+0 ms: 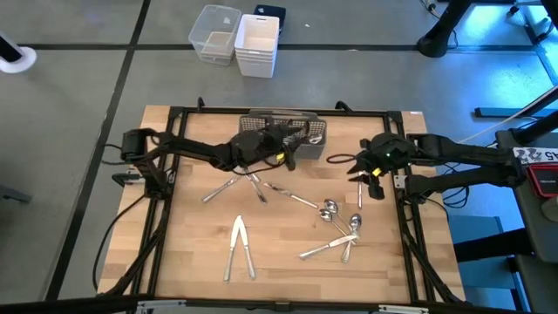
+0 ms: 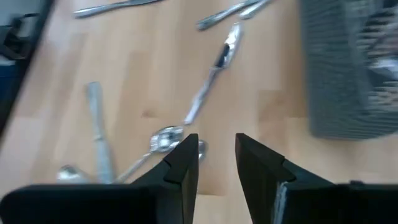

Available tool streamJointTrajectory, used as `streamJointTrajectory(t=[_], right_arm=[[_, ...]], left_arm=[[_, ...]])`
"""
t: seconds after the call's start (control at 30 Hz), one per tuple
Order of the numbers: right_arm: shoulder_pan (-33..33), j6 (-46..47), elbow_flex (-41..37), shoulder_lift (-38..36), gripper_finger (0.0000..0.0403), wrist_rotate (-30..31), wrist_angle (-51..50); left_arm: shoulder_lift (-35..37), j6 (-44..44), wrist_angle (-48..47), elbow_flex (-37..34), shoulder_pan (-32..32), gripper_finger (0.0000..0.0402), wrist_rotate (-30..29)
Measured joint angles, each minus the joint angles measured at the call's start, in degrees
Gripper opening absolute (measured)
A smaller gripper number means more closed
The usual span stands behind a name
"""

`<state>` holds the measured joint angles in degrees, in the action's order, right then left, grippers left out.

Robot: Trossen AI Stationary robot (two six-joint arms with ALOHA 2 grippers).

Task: Sort silverware
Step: Put the silver table knife into the gray silverware organizer

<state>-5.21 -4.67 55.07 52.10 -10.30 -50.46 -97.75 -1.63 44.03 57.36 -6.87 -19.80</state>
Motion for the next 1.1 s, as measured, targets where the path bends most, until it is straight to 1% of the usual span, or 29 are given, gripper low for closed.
streamJointTrajectory(t=[0.07, 0.13, 0.23, 0.37, 0.57, 0.73, 0.97, 1.1], right_arm=[[0.0, 0.8, 0.0, 0.8, 0.0108, -2.3, -0.6], [0.0, 1.9, 0.0, 1.8, 0.0108, -3.4, -0.8], [0.1, 2.8, 0.0, 3.4, 0.0108, -3.9, -0.7], [2.7, 2.9, 0.0, 5.5, 0.0108, -3.4, -0.6], [9.9, 3.3, 0.0, 8.6, 0.0108, -2.5, -0.1], [16.8, 8.7, 0.0, 12.4, 0.0108, 0.4, 1.9], [26.3, 16.1, 0.0, 21.2, 0.0108, 3.1, 5.5], [30.4, 16.8, 0.0, 27.1, 0.0108, 3.2, 8.7]], left_arm=[[1.7, 0.7, -3.5, 0.0, 1.9, 0.0147, 0.0], [2.9, 1.2, -7.7, 0.0, 3.9, 0.0147, 0.1], [4.6, 2.4, -13.6, 0.0, 7.1, 0.0148, 0.1], [4.8, 5.0, -19.8, 0.0, 11.5, 0.0144, 0.2], [4.8, 11.9, -29.1, 0.0, 17.4, 0.0143, 0.2], [4.8, 16.7, -34.6, 0.0, 20.9, 0.0143, 0.2], [4.7, 21.7, -36.8, 0.0, 23.6, 0.0143, 0.2], [4.7, 22.9, -37.2, 0.0, 24.9, 0.0143, 0.1]])
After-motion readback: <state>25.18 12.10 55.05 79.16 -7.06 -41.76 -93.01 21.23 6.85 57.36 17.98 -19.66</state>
